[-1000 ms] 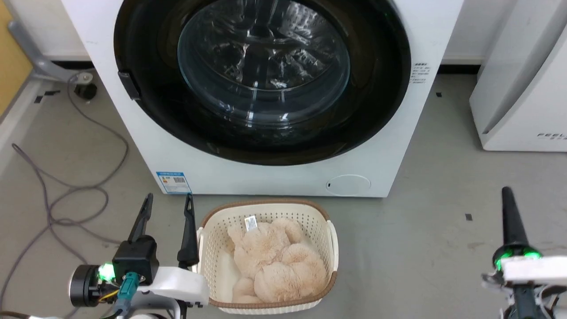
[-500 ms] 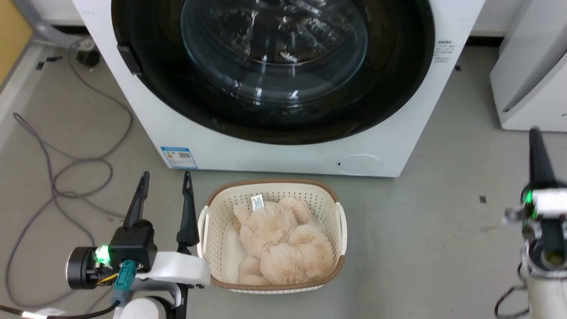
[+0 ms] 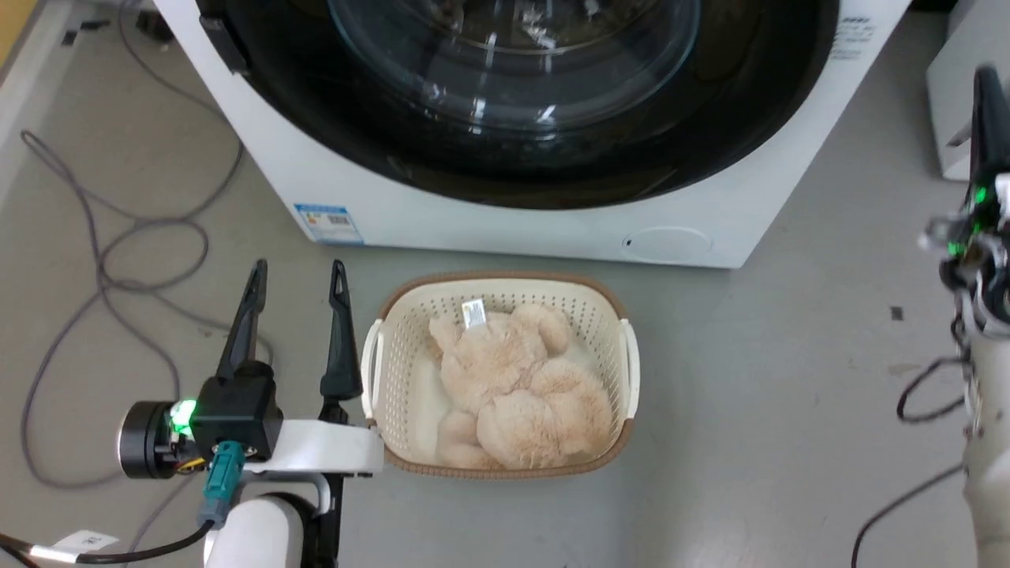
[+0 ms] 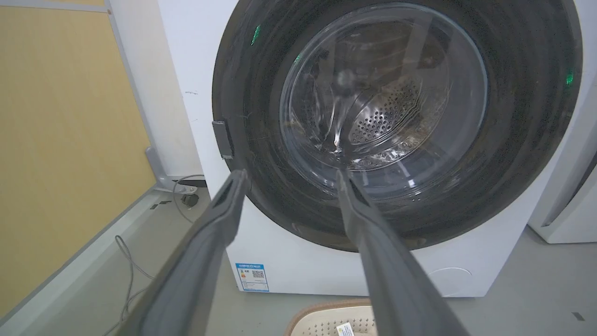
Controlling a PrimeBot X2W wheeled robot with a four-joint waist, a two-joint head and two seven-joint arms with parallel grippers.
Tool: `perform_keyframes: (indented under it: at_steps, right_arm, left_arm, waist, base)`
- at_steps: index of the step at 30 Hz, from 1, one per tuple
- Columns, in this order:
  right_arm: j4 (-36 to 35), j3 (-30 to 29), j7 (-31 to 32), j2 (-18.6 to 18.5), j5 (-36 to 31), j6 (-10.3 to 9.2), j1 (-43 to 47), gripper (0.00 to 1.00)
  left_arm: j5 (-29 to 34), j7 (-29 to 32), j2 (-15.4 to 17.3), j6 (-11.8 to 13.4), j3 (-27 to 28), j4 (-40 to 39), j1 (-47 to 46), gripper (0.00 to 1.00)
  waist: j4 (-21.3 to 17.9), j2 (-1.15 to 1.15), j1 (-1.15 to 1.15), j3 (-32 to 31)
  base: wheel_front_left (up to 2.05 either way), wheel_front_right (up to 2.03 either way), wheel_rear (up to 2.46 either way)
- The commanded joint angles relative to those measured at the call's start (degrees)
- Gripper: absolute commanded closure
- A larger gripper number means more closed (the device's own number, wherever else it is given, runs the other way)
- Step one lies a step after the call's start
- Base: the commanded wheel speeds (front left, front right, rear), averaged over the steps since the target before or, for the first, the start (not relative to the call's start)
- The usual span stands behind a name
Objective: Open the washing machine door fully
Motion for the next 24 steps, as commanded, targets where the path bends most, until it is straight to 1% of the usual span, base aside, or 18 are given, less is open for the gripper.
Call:
perform_keyframes:
  at_steps: [1,4,5,11,14,19,24]
  right_arm:
    - [1.42,0.24,0.50,-0.63,2.02,0.05,-2.71,1.00]
    - [4.73,1.04,0.77,-1.89,3.57,0.05,-7.90,1.00]
    - [4.73,1.04,0.77,-1.89,3.57,0.05,-7.90,1.00]
    - [9.42,3.61,0.94,-3.43,4.58,0.05,-15.58,1.00]
    - [12.99,6.08,1.07,-4.13,4.63,0.05,-19.96,1.00]
    - [16.56,8.64,3.31,-4.24,6.37,0.05,-24.22,1.00]
    - [19.07,10.53,6.00,-4.61,8.97,0.05,-26.51,1.00]
  left_arm:
    - [-0.46,-0.54,0.04,0.45,-0.10,-0.30,-1.12,0.00]
    - [-0.63,-1.02,0.04,0.72,-0.53,-0.61,-2.19,0.00]
    - [-0.63,-1.02,0.04,0.72,-0.53,-0.61,-2.19,0.00]
    - [-1.14,-1.73,0.03,1.36,-1.25,-1.31,-3.82,0.00]
    - [-1.53,-2.21,0.03,1.80,-1.67,-1.50,-4.77,0.00]
    - [-1.99,-2.81,0.03,2.49,-2.31,-1.67,-5.89,0.00]
    - [-2.30,-3.41,0.03,3.22,-2.92,-1.73,-6.76,0.00]
  waist:
    - [0.60,0.00,-0.01,1.09]
    - [1.46,0.00,-0.01,3.00]
    - [1.46,0.00,-0.01,3.00]
    - [2.71,0.00,-0.01,6.05]
    - [3.46,0.00,-0.01,7.79]
    - [4.28,0.00,-0.01,9.46]
    - [4.79,0.00,-0.01,10.45]
  base:
    - [0.00,0.00,0.00]
    - [0.00,0.00,0.00]
    - [0.00,0.00,0.00]
    - [0.00,0.00,0.00]
    - [0.00,0.00,0.00]
    - [0.00,0.00,0.00]
    - [0.00,0.00,0.00]
